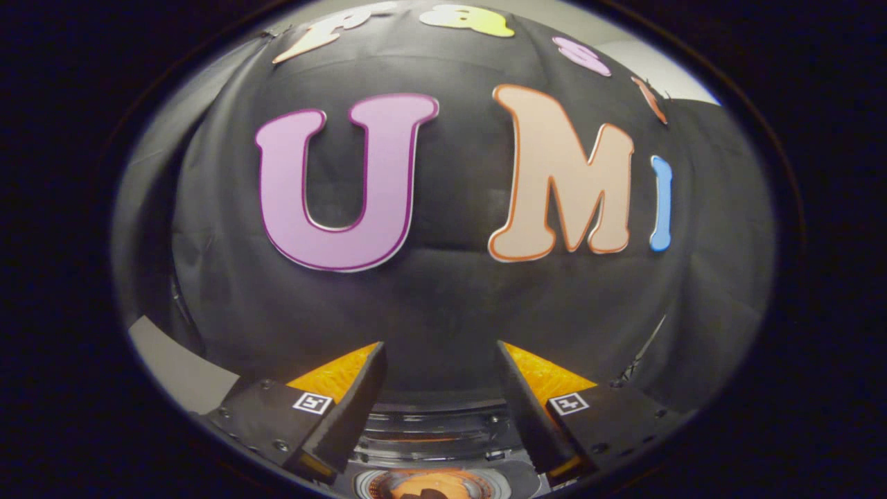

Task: Put the clothes into the washing machine and then close the washing machine lid.

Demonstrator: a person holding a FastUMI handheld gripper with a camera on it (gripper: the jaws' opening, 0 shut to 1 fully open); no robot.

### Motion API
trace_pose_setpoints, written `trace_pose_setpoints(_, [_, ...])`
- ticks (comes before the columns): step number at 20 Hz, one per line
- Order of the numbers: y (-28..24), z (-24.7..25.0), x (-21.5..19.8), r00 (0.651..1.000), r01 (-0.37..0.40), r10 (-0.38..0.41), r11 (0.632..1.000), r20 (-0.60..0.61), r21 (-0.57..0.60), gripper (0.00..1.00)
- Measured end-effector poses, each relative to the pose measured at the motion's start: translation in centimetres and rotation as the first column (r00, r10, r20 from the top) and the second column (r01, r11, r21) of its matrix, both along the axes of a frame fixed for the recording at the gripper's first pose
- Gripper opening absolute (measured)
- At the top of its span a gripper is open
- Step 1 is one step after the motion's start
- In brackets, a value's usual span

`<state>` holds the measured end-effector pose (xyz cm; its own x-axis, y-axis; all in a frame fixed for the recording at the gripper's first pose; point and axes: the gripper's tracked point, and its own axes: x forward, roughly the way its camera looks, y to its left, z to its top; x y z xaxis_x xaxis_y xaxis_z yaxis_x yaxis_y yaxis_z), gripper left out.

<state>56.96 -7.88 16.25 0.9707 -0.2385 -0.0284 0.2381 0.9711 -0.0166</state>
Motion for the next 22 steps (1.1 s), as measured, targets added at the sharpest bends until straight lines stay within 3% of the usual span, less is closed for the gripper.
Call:
trace_pose_setpoints(12, [-0.4,-5.4,4.8,0.989,-0.023,0.021,1.0,-0.145,-0.007,0.98])
trace_pose_setpoints(22, [-0.7,-5.4,4.3,0.994,-0.001,0.006,0.999,-0.107,0.045,0.99])
